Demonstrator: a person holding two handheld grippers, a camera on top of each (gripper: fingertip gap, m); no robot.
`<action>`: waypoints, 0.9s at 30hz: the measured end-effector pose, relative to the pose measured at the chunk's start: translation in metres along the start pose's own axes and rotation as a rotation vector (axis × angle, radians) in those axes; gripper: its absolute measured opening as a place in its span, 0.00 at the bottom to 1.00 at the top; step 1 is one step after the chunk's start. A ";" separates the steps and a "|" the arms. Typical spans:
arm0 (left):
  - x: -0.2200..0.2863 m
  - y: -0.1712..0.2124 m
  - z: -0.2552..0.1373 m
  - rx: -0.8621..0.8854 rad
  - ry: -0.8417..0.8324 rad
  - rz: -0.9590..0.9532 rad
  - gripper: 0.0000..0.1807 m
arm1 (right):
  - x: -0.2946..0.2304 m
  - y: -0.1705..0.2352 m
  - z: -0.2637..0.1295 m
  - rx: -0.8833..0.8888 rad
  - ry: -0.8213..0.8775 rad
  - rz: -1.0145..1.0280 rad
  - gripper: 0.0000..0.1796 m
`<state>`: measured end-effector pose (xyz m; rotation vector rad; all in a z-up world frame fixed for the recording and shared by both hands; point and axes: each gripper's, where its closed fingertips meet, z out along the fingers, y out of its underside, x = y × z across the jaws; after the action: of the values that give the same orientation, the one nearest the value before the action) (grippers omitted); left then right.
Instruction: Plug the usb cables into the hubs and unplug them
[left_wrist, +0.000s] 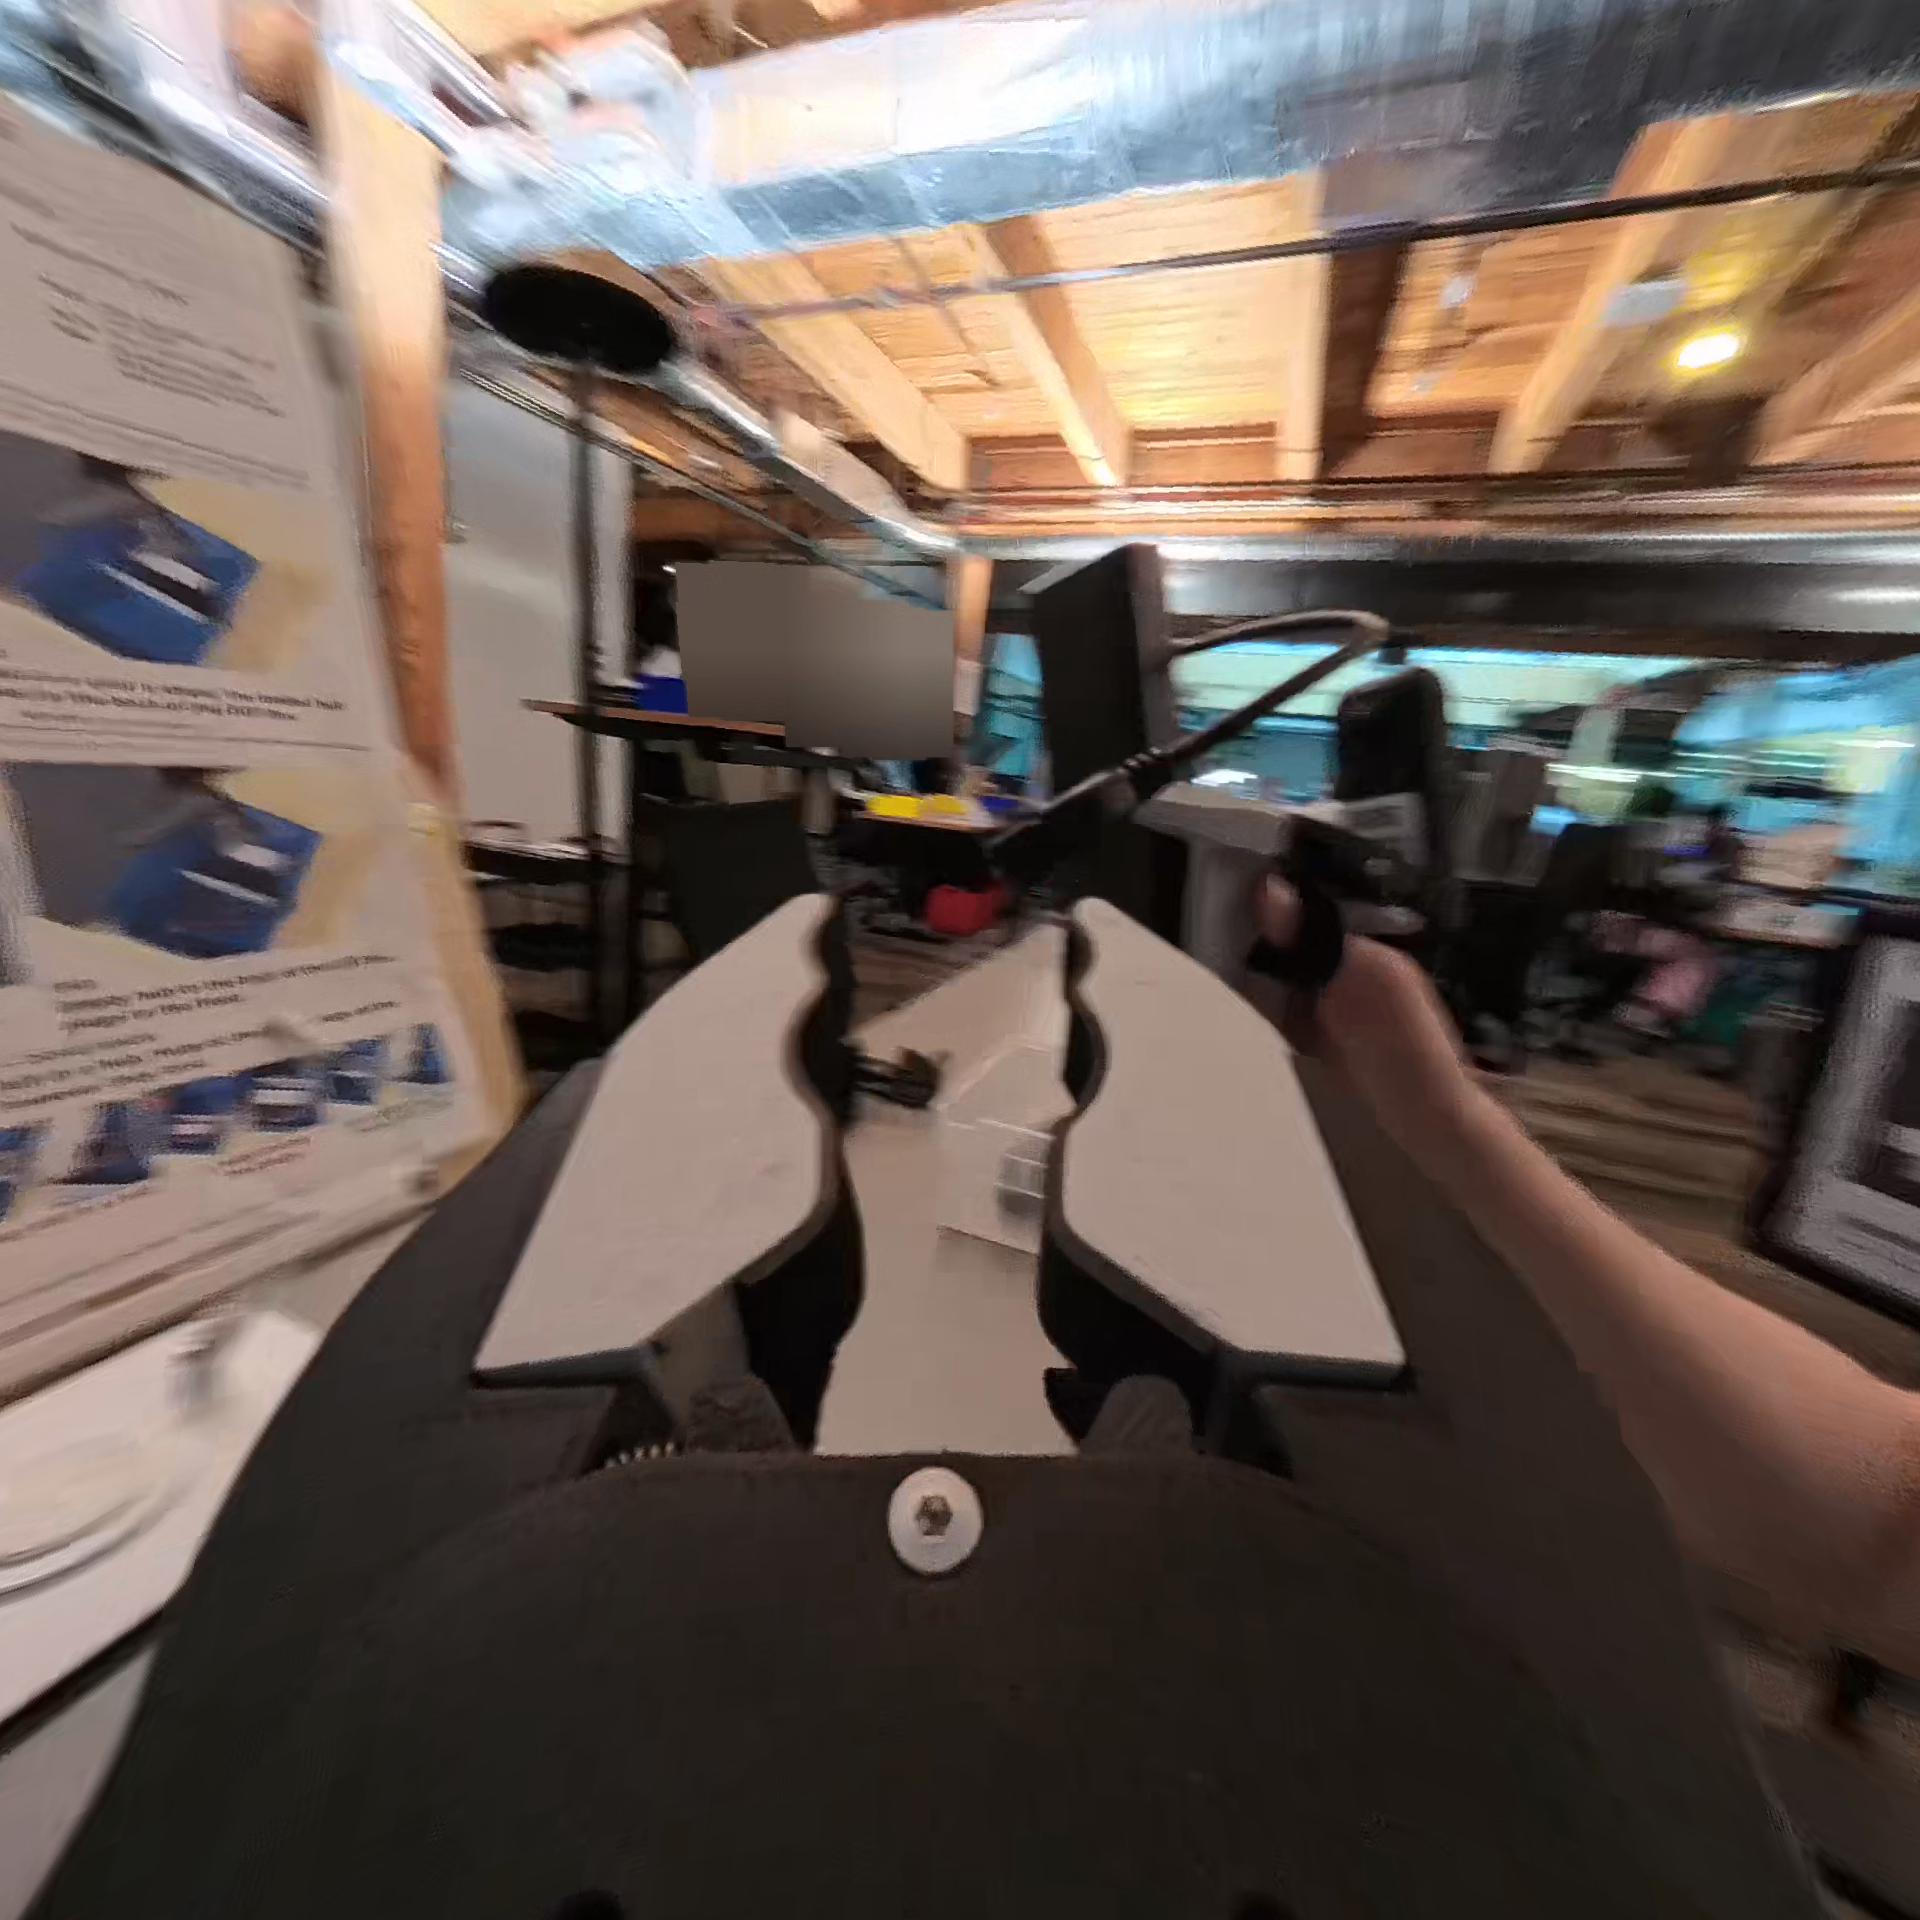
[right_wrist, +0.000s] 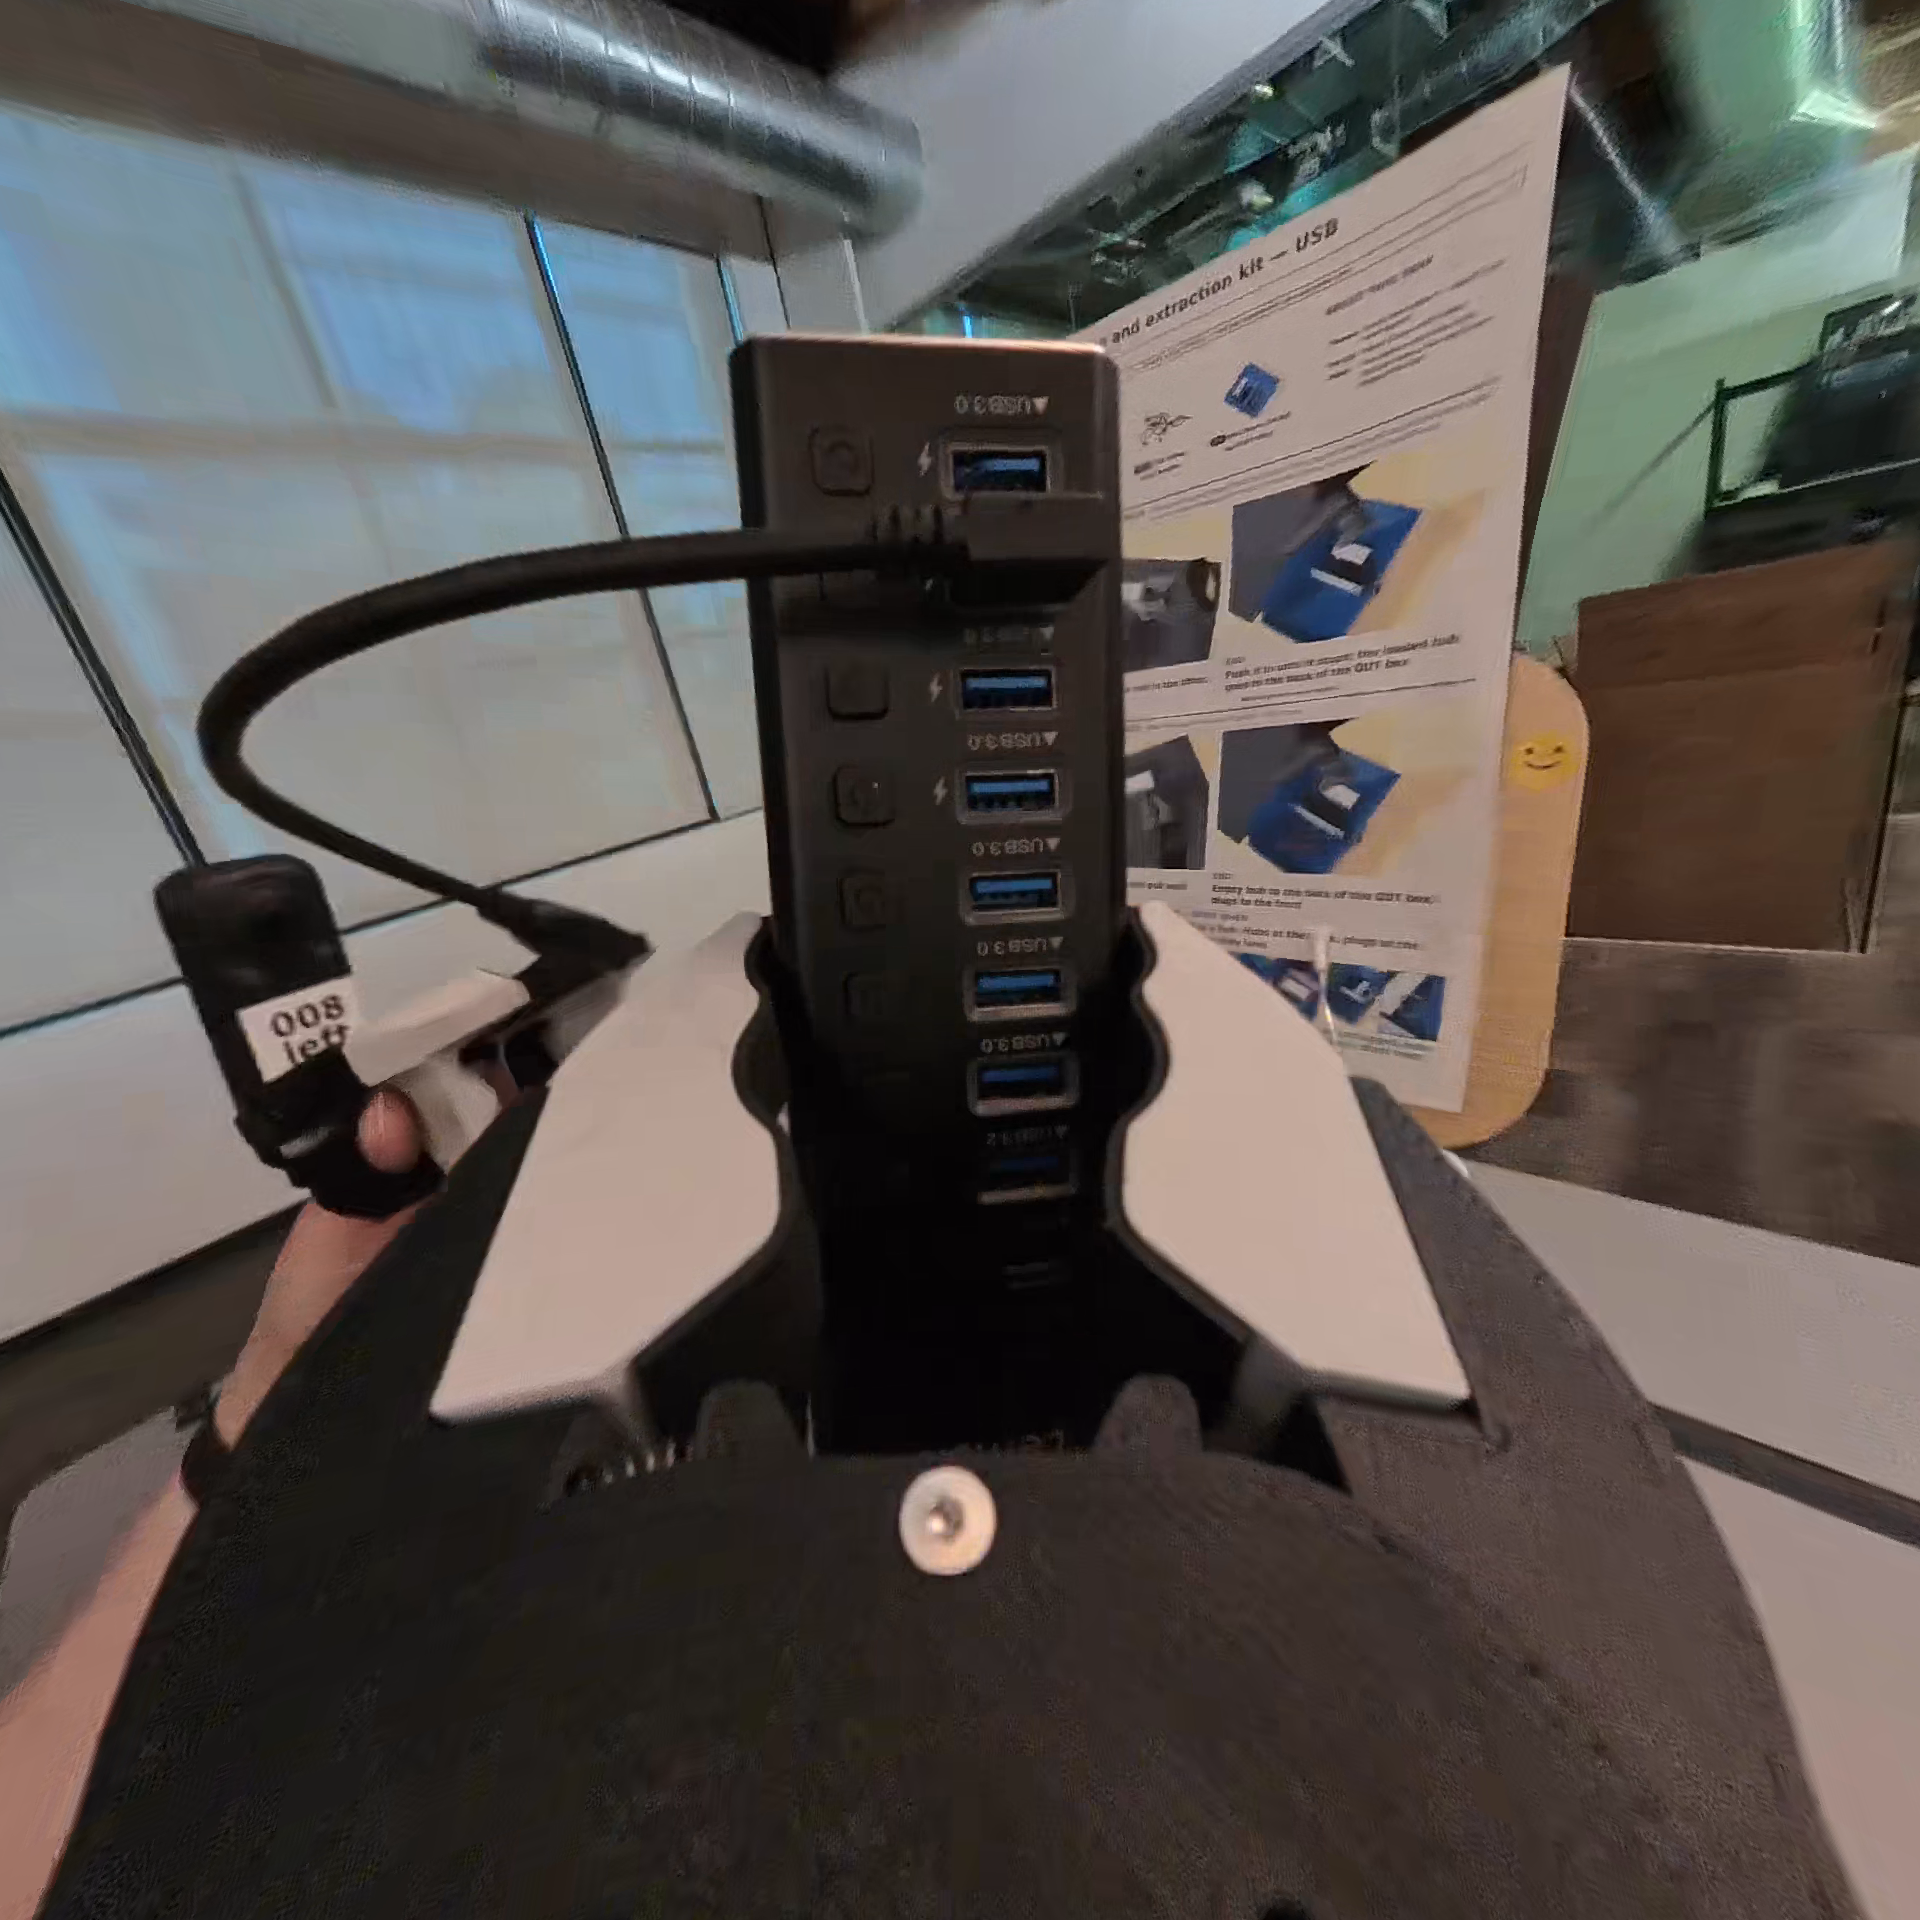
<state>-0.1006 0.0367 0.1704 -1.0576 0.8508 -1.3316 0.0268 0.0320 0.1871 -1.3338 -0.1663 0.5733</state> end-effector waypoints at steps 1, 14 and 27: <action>0.009 0.007 0.001 -0.047 0.083 -0.040 0.13 | 0.001 0.005 0.003 0.002 0.023 -0.013 0.34; -0.012 -0.071 -0.082 0.047 -0.213 0.037 0.29 | -0.035 0.052 0.018 -0.015 0.140 -0.639 0.34; 0.013 0.013 -0.001 -0.161 0.119 -0.144 0.16 | -0.062 0.102 0.041 -0.099 0.202 -0.875 0.34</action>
<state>-0.0965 0.0233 0.1591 -1.1922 0.9994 -1.4776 -0.0736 0.0501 0.1131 -1.2571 -0.5788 -0.3106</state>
